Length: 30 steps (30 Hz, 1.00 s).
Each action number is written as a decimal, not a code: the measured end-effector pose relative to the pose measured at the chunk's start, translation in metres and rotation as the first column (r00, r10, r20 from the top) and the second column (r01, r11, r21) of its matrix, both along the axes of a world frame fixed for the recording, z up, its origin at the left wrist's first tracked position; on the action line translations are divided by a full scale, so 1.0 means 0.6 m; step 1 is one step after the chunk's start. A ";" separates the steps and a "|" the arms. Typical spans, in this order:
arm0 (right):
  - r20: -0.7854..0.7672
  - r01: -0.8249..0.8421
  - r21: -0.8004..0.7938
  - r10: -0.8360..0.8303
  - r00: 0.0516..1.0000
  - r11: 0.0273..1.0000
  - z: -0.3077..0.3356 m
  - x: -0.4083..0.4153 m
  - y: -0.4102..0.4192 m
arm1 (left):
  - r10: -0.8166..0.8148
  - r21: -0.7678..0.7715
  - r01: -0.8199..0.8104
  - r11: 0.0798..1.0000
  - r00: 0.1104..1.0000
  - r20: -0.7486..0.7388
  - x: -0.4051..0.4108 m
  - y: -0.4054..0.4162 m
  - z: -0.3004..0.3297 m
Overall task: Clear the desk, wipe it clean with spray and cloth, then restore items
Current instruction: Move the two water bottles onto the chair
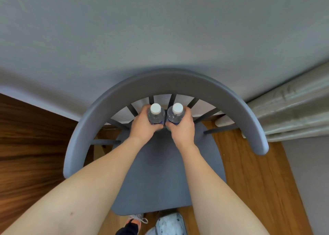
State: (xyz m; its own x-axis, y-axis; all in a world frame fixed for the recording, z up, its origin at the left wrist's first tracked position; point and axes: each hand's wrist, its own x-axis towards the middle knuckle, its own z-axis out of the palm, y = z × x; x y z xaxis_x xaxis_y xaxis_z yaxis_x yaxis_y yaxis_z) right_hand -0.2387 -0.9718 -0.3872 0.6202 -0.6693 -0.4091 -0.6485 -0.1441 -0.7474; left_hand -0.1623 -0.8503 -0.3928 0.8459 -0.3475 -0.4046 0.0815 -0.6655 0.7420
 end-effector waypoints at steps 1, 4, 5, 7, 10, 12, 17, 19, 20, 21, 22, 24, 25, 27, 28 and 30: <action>-0.018 0.001 0.004 -0.001 1.000 1.000 0.004 -0.001 0.000 | -0.014 0.018 0.014 1.000 1.000 -0.005 0.001 0.000 0.005; -0.077 -0.014 0.016 0.015 0.997 1.000 0.027 -0.005 0.002 | -0.065 0.083 0.070 0.994 0.997 -0.050 0.001 0.006 0.022; -0.096 -0.021 0.023 0.023 0.995 1.000 0.037 -0.007 0.004 | -0.091 0.114 0.099 0.989 0.993 -0.070 -0.001 0.010 0.028; -0.148 -0.044 0.035 0.049 0.988 0.998 0.060 -0.015 0.011 | -0.163 0.206 0.184 0.961 0.980 -0.112 -0.007 0.022 0.045; -0.273 -0.186 0.035 0.189 0.943 0.982 0.108 -0.038 0.028 | -0.354 0.383 0.398 0.833 0.917 -0.182 -0.024 0.043 0.089; -0.368 -0.333 0.047 0.326 0.871 0.942 0.147 -0.058 0.041 | -0.486 0.482 0.530 0.698 0.845 -0.224 -0.041 0.059 0.130; -0.498 -0.532 0.033 0.475 0.725 0.846 0.265 -0.117 0.084 | -0.545 0.545 0.592 0.594 0.794 -0.270 -0.085 0.119 0.256; -0.514 -0.574 0.016 0.499 0.698 0.819 0.317 -0.138 0.109 | -0.534 0.559 0.563 0.608 0.812 -0.237 -0.104 0.157 0.311; -0.519 -0.592 0.008 0.509 0.686 0.806 0.344 -0.145 0.123 | -0.529 0.569 0.545 0.616 0.821 -0.215 -0.113 0.177 0.337; -0.522 -0.614 -0.004 0.522 0.675 0.789 0.370 -0.149 0.137 | -0.523 0.580 0.527 0.621 0.830 -0.195 -0.121 0.197 0.363; -0.526 -0.634 -0.012 0.535 0.661 0.773 0.398 -0.151 0.152 | -0.517 0.591 0.512 0.623 0.837 -0.180 -0.127 0.217 0.390; -0.524 -0.672 -0.031 0.560 0.641 0.740 0.447 -0.151 0.186 | -0.504 0.611 0.491 0.621 0.847 -0.169 -0.141 0.257 0.446; -0.518 -0.689 -0.043 0.573 0.635 0.724 0.471 -0.149 0.204 | -0.497 0.621 0.477 0.622 0.854 -0.157 -0.147 0.277 0.473; -0.504 -0.724 -0.061 0.605 0.616 0.687 0.520 -0.141 0.243 | -0.486 0.647 0.450 0.615 0.863 -0.137 -0.155 0.317 0.523; -0.501 -0.747 -0.074 0.623 0.601 0.661 0.543 -0.137 0.263 | -0.480 0.661 0.435 0.611 0.868 -0.128 -0.157 0.336 0.547; -0.511 -0.787 -0.094 0.649 0.563 0.609 0.584 -0.131 0.303 | -0.458 0.679 0.405 0.612 0.882 -0.113 -0.159 0.373 0.589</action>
